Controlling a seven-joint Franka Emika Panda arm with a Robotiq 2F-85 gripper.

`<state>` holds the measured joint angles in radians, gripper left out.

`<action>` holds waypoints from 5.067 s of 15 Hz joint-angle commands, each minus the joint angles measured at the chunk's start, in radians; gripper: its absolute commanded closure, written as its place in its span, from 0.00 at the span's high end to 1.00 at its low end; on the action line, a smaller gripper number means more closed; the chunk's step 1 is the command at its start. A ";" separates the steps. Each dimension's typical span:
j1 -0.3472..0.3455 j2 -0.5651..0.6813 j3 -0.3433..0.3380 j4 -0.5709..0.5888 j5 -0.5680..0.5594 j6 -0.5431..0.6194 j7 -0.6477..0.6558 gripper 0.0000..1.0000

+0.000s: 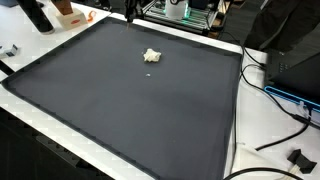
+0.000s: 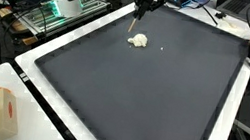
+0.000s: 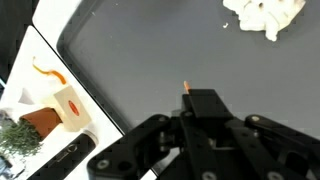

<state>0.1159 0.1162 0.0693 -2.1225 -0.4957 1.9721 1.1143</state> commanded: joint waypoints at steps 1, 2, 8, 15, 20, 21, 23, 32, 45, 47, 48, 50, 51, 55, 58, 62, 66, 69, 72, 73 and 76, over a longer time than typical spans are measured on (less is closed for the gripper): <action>0.042 0.077 -0.002 0.058 -0.089 -0.113 0.161 0.03; 0.051 0.095 -0.002 0.070 -0.103 -0.144 0.187 0.03; 0.090 0.194 -0.005 0.135 -0.131 -0.290 0.263 0.03; 0.109 0.273 -0.008 0.180 -0.135 -0.376 0.242 0.03; 0.119 0.324 -0.010 0.203 -0.144 -0.402 0.224 0.03; 0.119 0.335 -0.011 0.209 -0.146 -0.403 0.220 0.03; 0.119 0.354 -0.012 0.219 -0.147 -0.398 0.206 0.03; 0.122 0.405 -0.016 0.256 -0.152 -0.388 0.112 0.03; 0.116 0.408 -0.008 0.266 -0.136 -0.359 -0.149 0.03; 0.116 0.401 -0.006 0.262 -0.132 -0.352 -0.186 0.03; 0.116 0.398 -0.006 0.259 -0.130 -0.349 -0.203 0.03; 0.117 0.389 -0.004 0.252 -0.127 -0.340 -0.235 0.03; 0.118 0.385 -0.003 0.249 -0.126 -0.335 -0.252 0.03; 0.118 0.368 -0.001 0.239 -0.122 -0.318 -0.308 0.03; 0.113 0.342 0.004 0.221 -0.114 -0.292 -0.368 0.03; 0.104 0.289 0.008 0.190 -0.092 -0.237 -0.461 0.03; 0.096 0.225 0.010 0.152 -0.055 -0.186 -0.552 0.03; 0.088 0.170 0.010 0.116 -0.008 -0.144 -0.629 0.03; 0.078 0.119 0.011 0.083 0.046 -0.104 -0.702 0.03; 0.074 0.102 0.011 0.072 0.063 -0.091 -0.719 0.03; 0.061 0.054 0.013 0.041 0.117 -0.057 -0.792 0.03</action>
<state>0.2043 0.2447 0.0704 -2.0082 -0.4375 1.8617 0.3930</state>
